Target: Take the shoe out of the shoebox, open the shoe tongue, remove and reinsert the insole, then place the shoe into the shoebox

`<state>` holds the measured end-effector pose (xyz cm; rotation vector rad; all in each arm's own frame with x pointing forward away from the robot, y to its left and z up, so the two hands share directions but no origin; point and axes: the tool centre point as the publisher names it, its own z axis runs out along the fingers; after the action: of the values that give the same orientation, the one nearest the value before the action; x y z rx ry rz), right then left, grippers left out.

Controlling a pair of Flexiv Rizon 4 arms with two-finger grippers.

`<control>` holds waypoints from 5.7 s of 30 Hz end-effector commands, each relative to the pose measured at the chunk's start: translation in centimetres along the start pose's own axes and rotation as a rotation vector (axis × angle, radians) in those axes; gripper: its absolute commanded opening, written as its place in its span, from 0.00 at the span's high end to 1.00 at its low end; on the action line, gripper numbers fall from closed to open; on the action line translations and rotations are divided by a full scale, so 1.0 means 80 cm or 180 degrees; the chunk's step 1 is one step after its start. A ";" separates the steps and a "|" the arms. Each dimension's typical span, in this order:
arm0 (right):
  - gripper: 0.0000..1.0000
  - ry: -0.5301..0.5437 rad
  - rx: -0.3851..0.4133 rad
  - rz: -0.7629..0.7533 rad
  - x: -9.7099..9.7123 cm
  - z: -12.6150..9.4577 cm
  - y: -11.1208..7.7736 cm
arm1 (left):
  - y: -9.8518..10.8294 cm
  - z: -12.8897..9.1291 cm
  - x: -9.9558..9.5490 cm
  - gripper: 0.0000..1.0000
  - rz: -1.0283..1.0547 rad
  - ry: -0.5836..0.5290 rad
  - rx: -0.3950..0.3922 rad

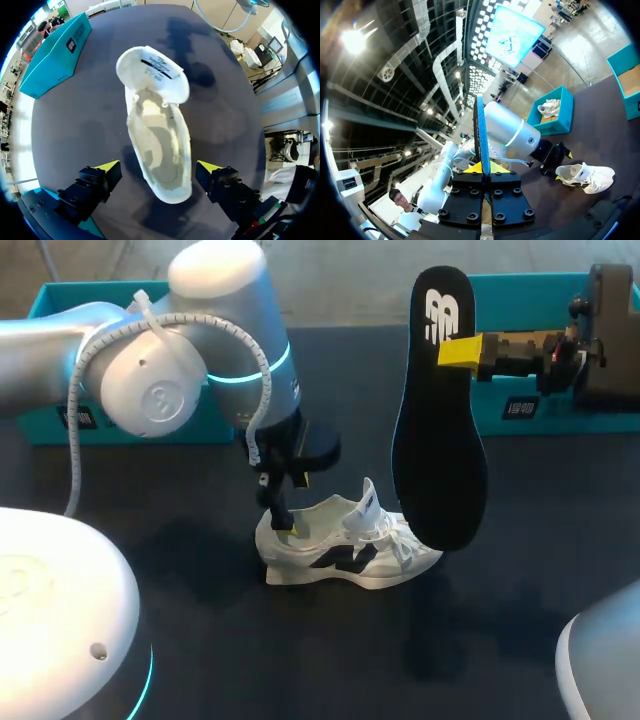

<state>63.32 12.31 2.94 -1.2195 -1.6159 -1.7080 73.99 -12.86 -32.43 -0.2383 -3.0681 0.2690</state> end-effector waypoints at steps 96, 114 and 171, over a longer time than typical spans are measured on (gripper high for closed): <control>1.00 -0.0024 -0.0045 0.0006 0.008 0.005 -0.007 | -0.080 0.022 -0.025 1.00 0.3721 0.1970 -0.0350; 1.00 -0.0024 -0.0045 0.0006 0.008 0.005 -0.007 | -0.098 0.047 -0.027 1.00 0.4350 0.2009 -0.0981; 1.00 -0.0024 -0.0045 0.0006 0.008 0.005 -0.007 | -0.087 0.007 -0.053 0.00 0.3876 0.1301 -0.0500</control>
<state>63.31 12.31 2.94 -1.2195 -1.6160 -1.7079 76.84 -22.11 -33.51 -1.7655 -2.0529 -0.1534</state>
